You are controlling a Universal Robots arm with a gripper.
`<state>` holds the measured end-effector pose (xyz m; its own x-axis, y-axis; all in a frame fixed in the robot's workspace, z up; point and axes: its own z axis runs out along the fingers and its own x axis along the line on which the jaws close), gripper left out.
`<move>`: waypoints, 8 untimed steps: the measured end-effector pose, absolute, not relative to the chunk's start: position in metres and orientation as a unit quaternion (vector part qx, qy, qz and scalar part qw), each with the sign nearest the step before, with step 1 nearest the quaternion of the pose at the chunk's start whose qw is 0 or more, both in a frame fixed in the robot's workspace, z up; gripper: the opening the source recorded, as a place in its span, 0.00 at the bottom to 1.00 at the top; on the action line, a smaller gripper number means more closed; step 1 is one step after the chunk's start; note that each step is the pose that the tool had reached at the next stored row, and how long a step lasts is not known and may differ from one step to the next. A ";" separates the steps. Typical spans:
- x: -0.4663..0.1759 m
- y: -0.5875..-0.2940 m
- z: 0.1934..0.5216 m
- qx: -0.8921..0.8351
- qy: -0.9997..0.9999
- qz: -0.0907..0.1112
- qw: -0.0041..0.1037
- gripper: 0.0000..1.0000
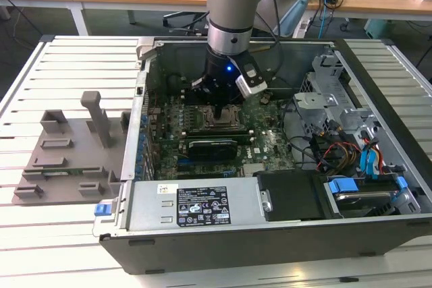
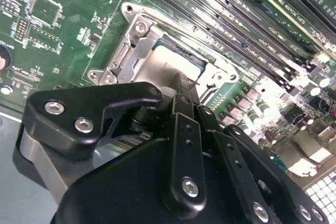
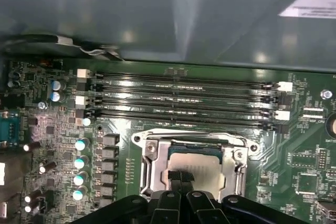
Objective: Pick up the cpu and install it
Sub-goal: 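Install the second cpu locking lever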
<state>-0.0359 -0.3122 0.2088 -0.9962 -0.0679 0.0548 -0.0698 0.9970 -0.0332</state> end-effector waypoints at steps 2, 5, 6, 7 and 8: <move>-0.032 -0.312 0.209 0.034 -0.999 0.017 0.029 0.11; -0.028 -0.312 0.210 0.035 -0.999 0.018 0.030 0.11; -0.027 -0.312 0.212 0.034 -0.999 0.018 0.030 0.11; -0.027 -0.312 0.214 0.034 -0.999 0.019 0.030 0.11; -0.027 -0.312 0.215 0.034 -0.999 0.019 0.030 0.11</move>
<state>-0.0272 -0.3118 0.2153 -0.9958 -0.0676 0.0621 -0.0699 0.9969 -0.0362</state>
